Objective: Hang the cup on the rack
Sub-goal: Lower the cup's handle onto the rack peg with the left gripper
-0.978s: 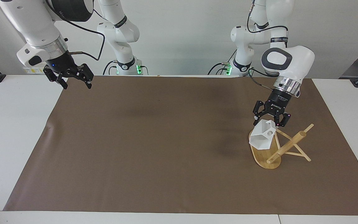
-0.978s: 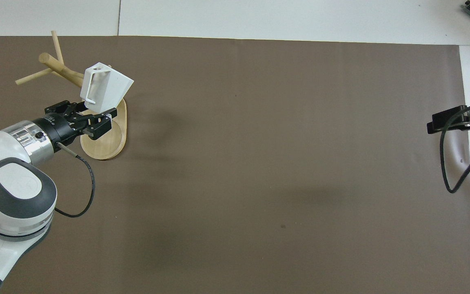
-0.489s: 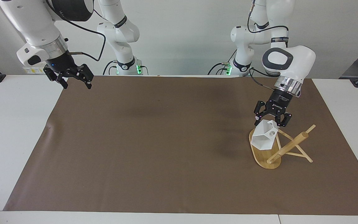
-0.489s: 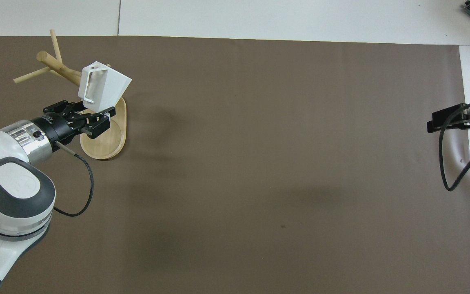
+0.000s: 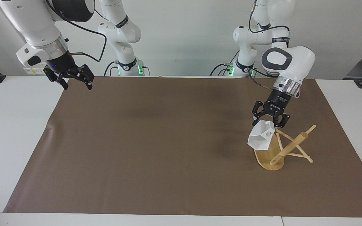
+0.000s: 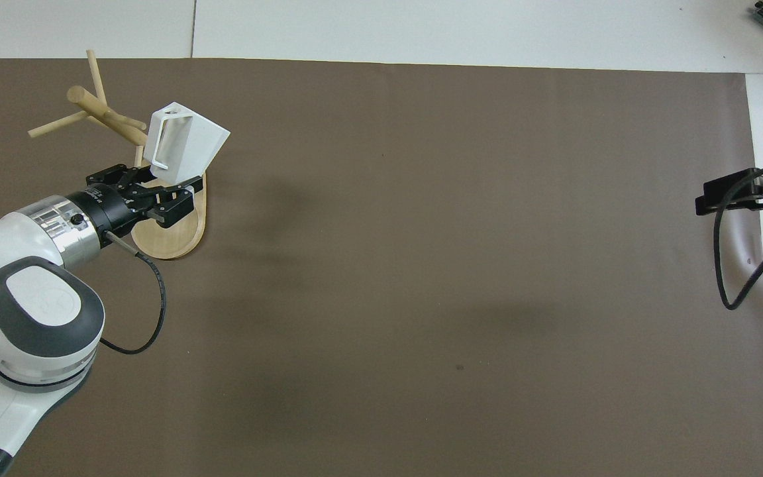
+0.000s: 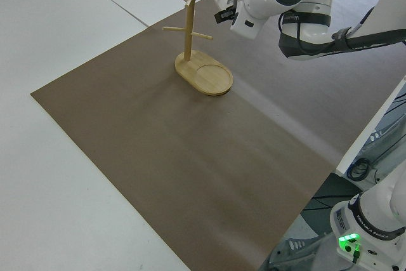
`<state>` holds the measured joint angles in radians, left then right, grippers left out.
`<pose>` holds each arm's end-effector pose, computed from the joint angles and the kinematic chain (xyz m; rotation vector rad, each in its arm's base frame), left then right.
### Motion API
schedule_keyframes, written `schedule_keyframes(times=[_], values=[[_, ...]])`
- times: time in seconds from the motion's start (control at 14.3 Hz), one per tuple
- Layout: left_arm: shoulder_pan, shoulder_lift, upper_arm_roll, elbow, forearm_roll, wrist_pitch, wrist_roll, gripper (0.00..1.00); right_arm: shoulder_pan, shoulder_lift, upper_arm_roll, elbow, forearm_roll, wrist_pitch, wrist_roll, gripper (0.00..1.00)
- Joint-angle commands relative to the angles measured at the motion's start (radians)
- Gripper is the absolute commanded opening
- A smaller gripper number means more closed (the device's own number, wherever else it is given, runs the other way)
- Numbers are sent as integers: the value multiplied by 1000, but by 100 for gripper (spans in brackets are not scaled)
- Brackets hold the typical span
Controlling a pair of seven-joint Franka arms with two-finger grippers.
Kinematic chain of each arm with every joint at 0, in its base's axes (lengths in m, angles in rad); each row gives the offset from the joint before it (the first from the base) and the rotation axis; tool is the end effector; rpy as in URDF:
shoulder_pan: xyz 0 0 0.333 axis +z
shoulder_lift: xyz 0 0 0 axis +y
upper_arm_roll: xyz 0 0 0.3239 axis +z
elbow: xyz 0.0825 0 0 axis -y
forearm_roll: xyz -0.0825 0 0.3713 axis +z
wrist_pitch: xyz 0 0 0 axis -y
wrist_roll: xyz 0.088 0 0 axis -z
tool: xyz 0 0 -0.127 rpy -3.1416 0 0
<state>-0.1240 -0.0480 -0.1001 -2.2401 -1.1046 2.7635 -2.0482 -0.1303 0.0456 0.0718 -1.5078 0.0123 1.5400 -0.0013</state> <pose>0.5415 -0.0919 0.4366 0.4501 2.3250 -0.4911 0.5523 -0.0317 0.6137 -3.1243 0.0890 0.0200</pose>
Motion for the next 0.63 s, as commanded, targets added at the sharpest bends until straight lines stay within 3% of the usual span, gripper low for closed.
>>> schedule_keyframes(times=[0.0, 0.56], values=[[-10, -16, 10, -3, 5, 2, -24, 0, 5, -10, -1, -6, -44, 15, 23, 100], [38, -32, 13, -12, 5, -21, -24, 0, 3, -10, -1, -6, -60, 15, 23, 100]])
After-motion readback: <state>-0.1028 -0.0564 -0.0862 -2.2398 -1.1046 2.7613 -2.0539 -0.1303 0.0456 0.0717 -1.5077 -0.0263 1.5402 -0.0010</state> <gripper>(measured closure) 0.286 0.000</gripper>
